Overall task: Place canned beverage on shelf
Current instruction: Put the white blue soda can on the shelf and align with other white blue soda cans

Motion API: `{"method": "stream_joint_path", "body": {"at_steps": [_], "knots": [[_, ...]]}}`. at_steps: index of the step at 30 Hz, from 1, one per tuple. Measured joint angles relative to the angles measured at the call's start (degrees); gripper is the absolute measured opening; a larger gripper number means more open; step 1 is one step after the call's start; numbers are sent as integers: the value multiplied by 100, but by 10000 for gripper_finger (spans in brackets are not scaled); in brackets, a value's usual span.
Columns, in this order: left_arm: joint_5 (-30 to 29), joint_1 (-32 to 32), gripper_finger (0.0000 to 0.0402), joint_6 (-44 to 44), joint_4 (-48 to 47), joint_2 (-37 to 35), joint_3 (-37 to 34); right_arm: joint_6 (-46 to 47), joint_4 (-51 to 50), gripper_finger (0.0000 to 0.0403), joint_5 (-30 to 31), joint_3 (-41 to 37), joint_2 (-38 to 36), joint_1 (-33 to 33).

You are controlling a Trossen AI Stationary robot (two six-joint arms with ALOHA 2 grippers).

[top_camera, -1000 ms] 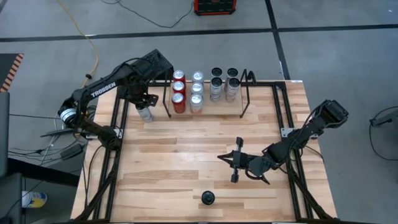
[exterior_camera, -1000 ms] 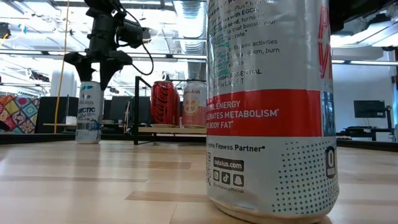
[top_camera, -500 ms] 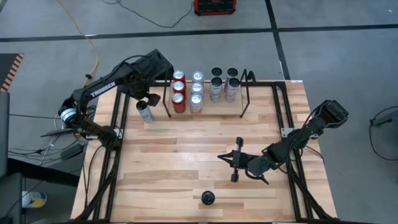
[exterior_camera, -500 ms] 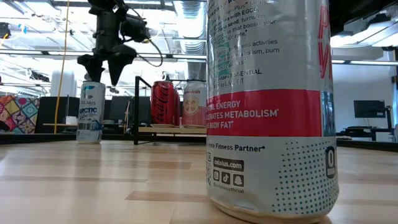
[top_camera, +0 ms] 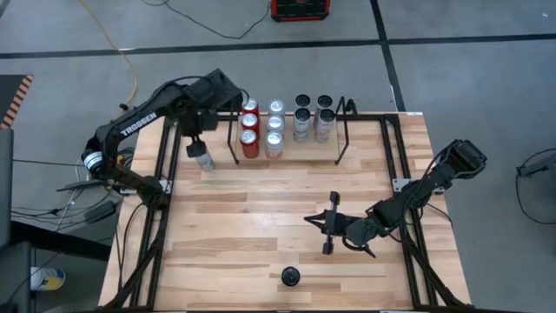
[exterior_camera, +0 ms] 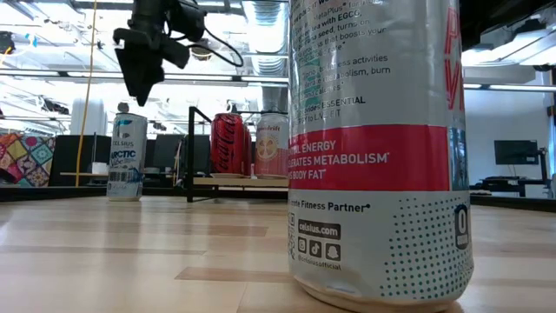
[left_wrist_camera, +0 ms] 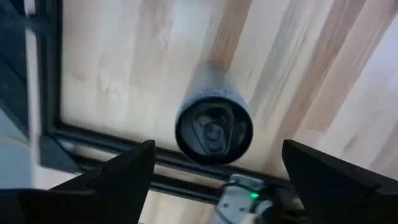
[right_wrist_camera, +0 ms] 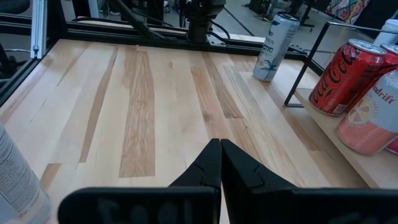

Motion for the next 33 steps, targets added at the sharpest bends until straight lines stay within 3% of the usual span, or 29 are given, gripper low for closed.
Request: {"method": "stream_joint_path", "body": {"at_steps": [5, 18, 26, 33], "knots": [[-337, -309, 336, 367, 41, 2, -48, 0, 0, 27, -2, 0, 0, 0], [-122, -415, 336, 351, 152, 2, -56, 107, -22, 27, -133, 0, 0, 3], [-363, -463, 336, 279, 272, 1, -704, 201, -74, 27, -140, 0, 0, 44], [-584, -522, 336, 334, 539, 1, -798, 199, -83, 27, -142, 0, 0, 37]]}}
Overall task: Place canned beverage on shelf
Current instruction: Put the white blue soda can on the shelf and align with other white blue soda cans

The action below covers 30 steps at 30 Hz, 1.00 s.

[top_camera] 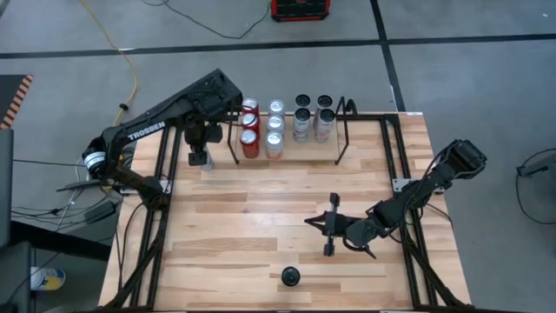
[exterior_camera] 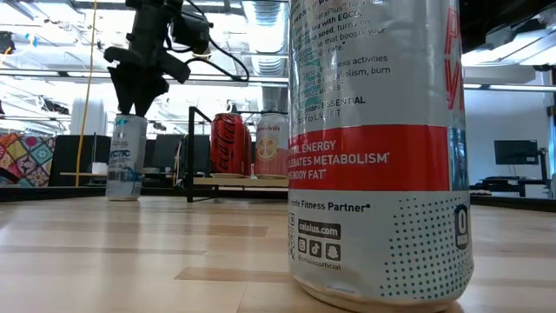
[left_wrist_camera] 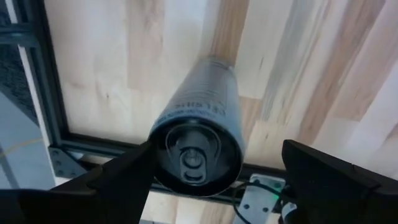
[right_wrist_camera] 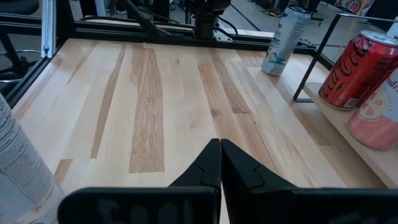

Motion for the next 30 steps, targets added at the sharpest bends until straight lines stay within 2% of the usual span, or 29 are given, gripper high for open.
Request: {"method": "stream_joint_path", "body": {"at_steps": [5, 11, 20, 24, 30], "knots": [[-255, -2, 334, 27, 86, -1, -2, -2, -4, 27, 0, 0, 0, 2], [-81, -5, 332, 24, -107, -1, 0, -2, -70, 27, 0, 0, 0, 2], [-366, -327, 331, 844, 87, -1, 0, -3, -59, 27, 0, 0, 0, 2], [-789, -524, 331, 1203, 123, -1, 0, -4, -57, 27, 0, 0, 0, 2], [-817, -557, 331, 1477, 143, -1, -109, -4, -59, 27, -1, 0, 0, 2]]}}
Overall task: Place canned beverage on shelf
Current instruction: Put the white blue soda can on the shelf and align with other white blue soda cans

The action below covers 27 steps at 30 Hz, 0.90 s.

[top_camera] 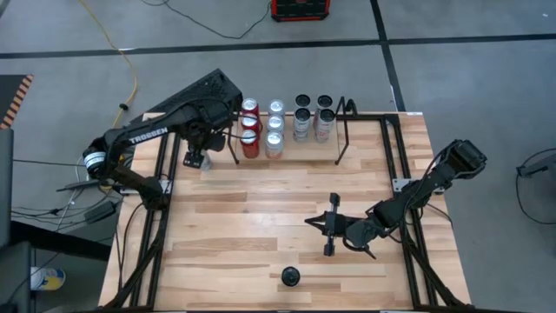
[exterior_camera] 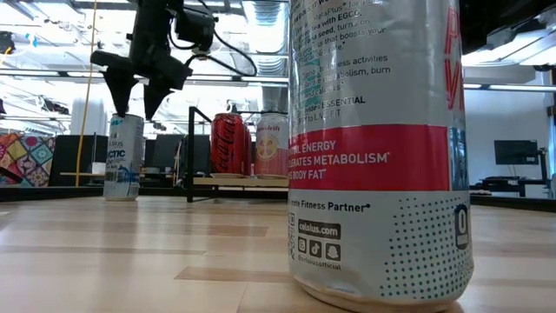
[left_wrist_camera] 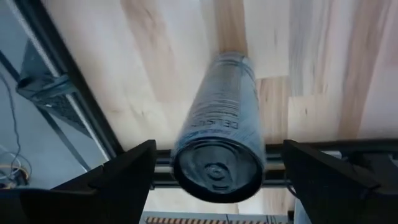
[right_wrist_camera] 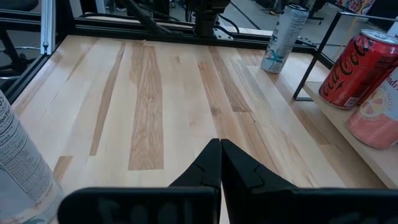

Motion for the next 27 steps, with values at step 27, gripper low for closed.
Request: {"method": "stream_joint_path", "body": {"at_steps": [27], "knots": [[-540, 44, 329, 295, 465, 0, -820, -5, -7, 27, -2, 0, 0, -11]]}}
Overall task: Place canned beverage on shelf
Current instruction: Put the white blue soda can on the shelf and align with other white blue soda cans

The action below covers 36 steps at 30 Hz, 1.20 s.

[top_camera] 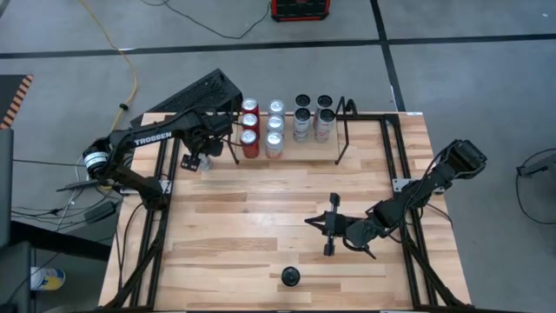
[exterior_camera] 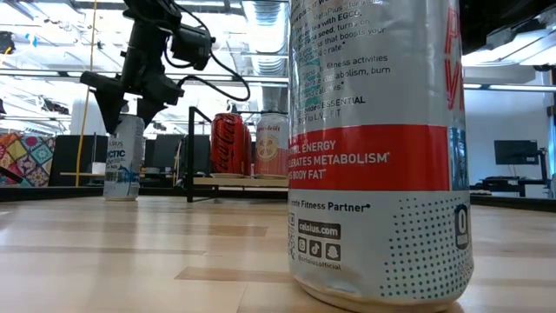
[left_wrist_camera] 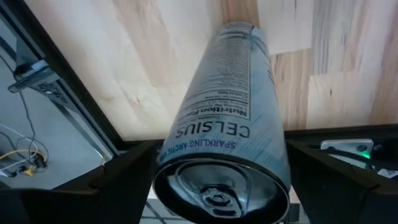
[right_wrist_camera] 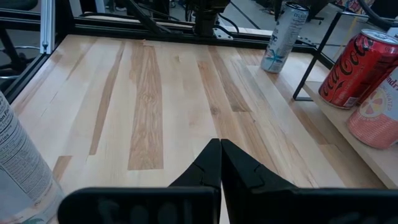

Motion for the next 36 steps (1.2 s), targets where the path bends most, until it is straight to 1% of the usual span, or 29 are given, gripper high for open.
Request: {"method": "stream_joint_path", "body": {"at_steps": [3, 7, 8, 12, 15, 18, 21, 23, 25, 27, 28, 32, 36], "knots": [[0, 39, 309, 43, -8, 0, 0, -1, 0, 27, 0, 0, 0, 0], [-1, 70, 254, 45, -17, 0, 2, -1, 0, 27, 0, 0, 0, 3], [-2, 70, 248, 40, -20, 0, 4, -1, -1, 27, 0, 0, 0, 4], [65, 30, 248, -109, -120, 0, 28, -4, -2, 27, 0, 0, 0, 4], [419, -37, 248, -373, -457, 7, 193, -38, 0, 27, 0, 0, 0, 4], [800, -103, 248, -845, -1011, 7, 558, -54, 0, 27, 0, 0, 0, 0], [1201, -218, 248, -1515, -1579, 7, 1031, -81, 0, 27, 2, 0, 0, 0], [1598, -361, 248, -2163, -1757, 3, 1341, -89, 2, 27, 4, 0, 0, 0], [2153, -575, 248, -2977, -1717, -1, 1606, -95, 2, 27, 4, 0, 0, 0], [2714, -844, 248, -3398, -1701, 4, 1837, -95, 1, 27, 4, 0, 0, 0], [2904, -1013, 248, -3530, -1676, 4, 1944, -95, 7, 27, 7, 0, 0, 0], [2925, -1723, 248, -3925, -1570, 131, 2357, -93, 35, 27, 5, -2, 0, 0], [2813, -2219, 248, -4131, -1603, 506, 2871, -93, 34, 27, 6, -2, -1, 0]]}}
